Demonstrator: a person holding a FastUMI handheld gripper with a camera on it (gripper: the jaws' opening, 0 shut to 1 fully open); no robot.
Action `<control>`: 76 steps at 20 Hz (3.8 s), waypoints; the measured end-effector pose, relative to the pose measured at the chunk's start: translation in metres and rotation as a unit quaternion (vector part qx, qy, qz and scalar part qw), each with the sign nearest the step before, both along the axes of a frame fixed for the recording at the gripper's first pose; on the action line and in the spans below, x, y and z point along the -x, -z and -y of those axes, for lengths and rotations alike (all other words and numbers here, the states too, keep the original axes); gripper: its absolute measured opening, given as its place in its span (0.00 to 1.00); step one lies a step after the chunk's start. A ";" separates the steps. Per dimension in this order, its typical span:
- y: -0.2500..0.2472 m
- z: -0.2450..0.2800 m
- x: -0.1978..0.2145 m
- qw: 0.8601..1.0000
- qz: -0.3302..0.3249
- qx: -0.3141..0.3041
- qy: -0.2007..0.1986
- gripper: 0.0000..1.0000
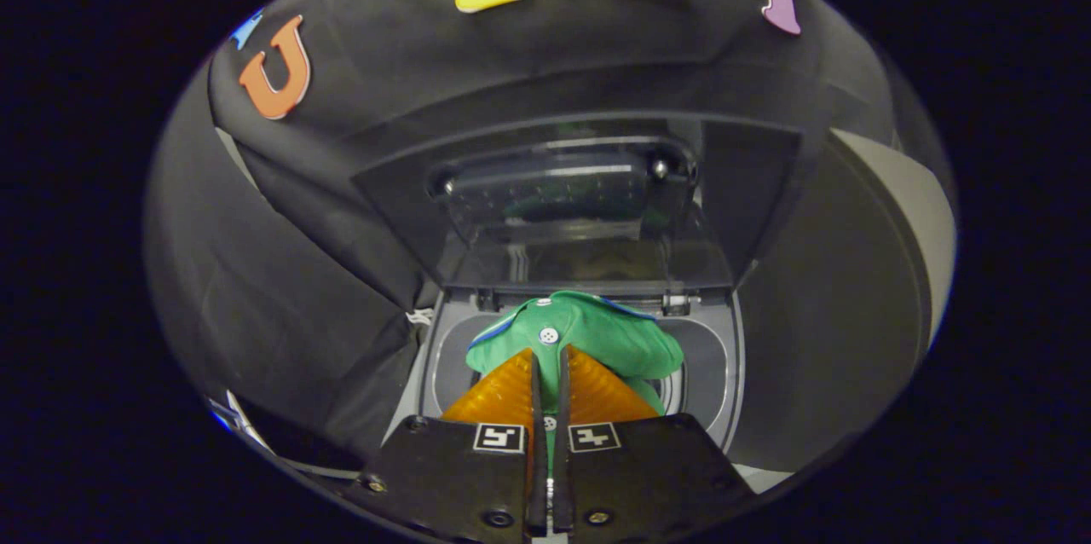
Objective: Put the clothes into the washing machine and then close the washing machine lid.
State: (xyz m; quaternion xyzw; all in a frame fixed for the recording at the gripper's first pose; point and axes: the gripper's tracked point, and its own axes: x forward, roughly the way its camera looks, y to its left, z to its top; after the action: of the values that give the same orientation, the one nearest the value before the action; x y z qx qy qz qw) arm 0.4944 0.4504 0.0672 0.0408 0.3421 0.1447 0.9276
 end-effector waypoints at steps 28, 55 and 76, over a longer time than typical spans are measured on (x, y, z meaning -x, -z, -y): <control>0.081 0.008 -0.002 0.997 -0.055 0.046 0.040 0.66; -0.073 0.033 0.015 0.983 0.155 0.091 0.032 0.79; -0.186 -0.006 -0.072 0.975 0.208 0.065 0.054 0.79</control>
State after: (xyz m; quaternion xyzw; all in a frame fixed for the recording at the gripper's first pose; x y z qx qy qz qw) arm 0.5660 0.4569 0.2533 -0.0321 0.1480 0.0774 0.9854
